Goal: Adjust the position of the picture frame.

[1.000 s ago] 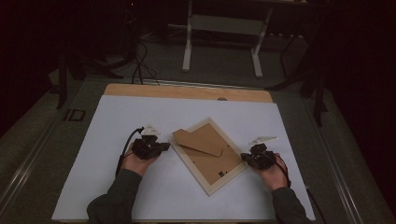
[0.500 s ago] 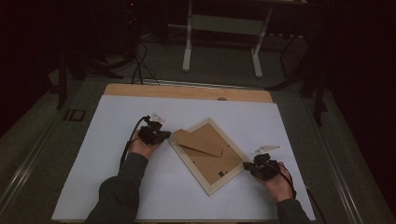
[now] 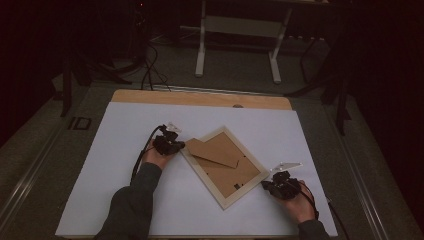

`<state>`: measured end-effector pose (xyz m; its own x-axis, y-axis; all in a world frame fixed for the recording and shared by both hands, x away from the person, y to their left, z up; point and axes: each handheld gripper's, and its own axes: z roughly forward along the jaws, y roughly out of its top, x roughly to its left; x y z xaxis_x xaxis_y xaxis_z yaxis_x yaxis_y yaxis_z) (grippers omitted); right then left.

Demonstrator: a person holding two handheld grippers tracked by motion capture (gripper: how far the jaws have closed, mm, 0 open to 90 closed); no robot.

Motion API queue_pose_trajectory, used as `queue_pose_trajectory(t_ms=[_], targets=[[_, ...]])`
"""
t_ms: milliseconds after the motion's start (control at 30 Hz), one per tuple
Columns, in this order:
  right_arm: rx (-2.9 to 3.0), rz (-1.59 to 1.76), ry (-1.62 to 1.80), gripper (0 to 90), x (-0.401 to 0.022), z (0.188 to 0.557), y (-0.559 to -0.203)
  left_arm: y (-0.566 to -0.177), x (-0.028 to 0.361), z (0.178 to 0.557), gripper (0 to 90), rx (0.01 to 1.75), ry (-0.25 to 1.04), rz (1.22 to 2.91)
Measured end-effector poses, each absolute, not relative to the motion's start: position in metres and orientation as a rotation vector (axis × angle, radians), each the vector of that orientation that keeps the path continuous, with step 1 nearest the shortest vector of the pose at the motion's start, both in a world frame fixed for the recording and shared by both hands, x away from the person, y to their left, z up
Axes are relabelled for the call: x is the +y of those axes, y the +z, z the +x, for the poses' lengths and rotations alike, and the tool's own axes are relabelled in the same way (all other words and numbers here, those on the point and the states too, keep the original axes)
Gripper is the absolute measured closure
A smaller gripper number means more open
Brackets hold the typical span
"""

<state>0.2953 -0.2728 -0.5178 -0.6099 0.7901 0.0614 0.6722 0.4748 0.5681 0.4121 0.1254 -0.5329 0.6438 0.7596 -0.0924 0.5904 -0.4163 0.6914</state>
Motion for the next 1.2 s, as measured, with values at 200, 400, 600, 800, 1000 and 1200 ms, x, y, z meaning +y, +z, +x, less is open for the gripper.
queue_pose_trajectory(t_ms=[200, 400, 600, 800, 1000, 1200], targets=[[2.509, 1.275, 0.834, 90.0, -0.273, 0.297, -0.518, -0.532, 0.125, 0.410, 90.0, 1.040, 0.313, 2.172], [2.507, 1.285, 0.841, 90.0, -0.272, 0.301, -0.518, -0.530, 0.124, 0.406, 90.0, 1.039, 0.324, 2.193], [2.499, 1.289, 0.839, 90.0, -0.270, 0.306, -0.518, -0.530, 0.125, 0.395, 90.0, 1.039, 0.322, 2.194], [2.503, 1.281, 0.828, 90.0, -0.268, 0.313, -0.518, -0.529, 0.125, 0.382, 90.0, 1.038, 0.332, 2.218], [2.499, 1.282, 0.792, 90.0, -0.268, 0.324, -0.516, -0.528, 0.126, 0.370, 90.0, 1.060, 0.318, 2.213], [2.501, 1.256, 0.764, 90.0, -0.264, 0.327, -0.516, -0.529, 0.127, 0.356, 90.0, 1.081, 0.314, 2.194]])
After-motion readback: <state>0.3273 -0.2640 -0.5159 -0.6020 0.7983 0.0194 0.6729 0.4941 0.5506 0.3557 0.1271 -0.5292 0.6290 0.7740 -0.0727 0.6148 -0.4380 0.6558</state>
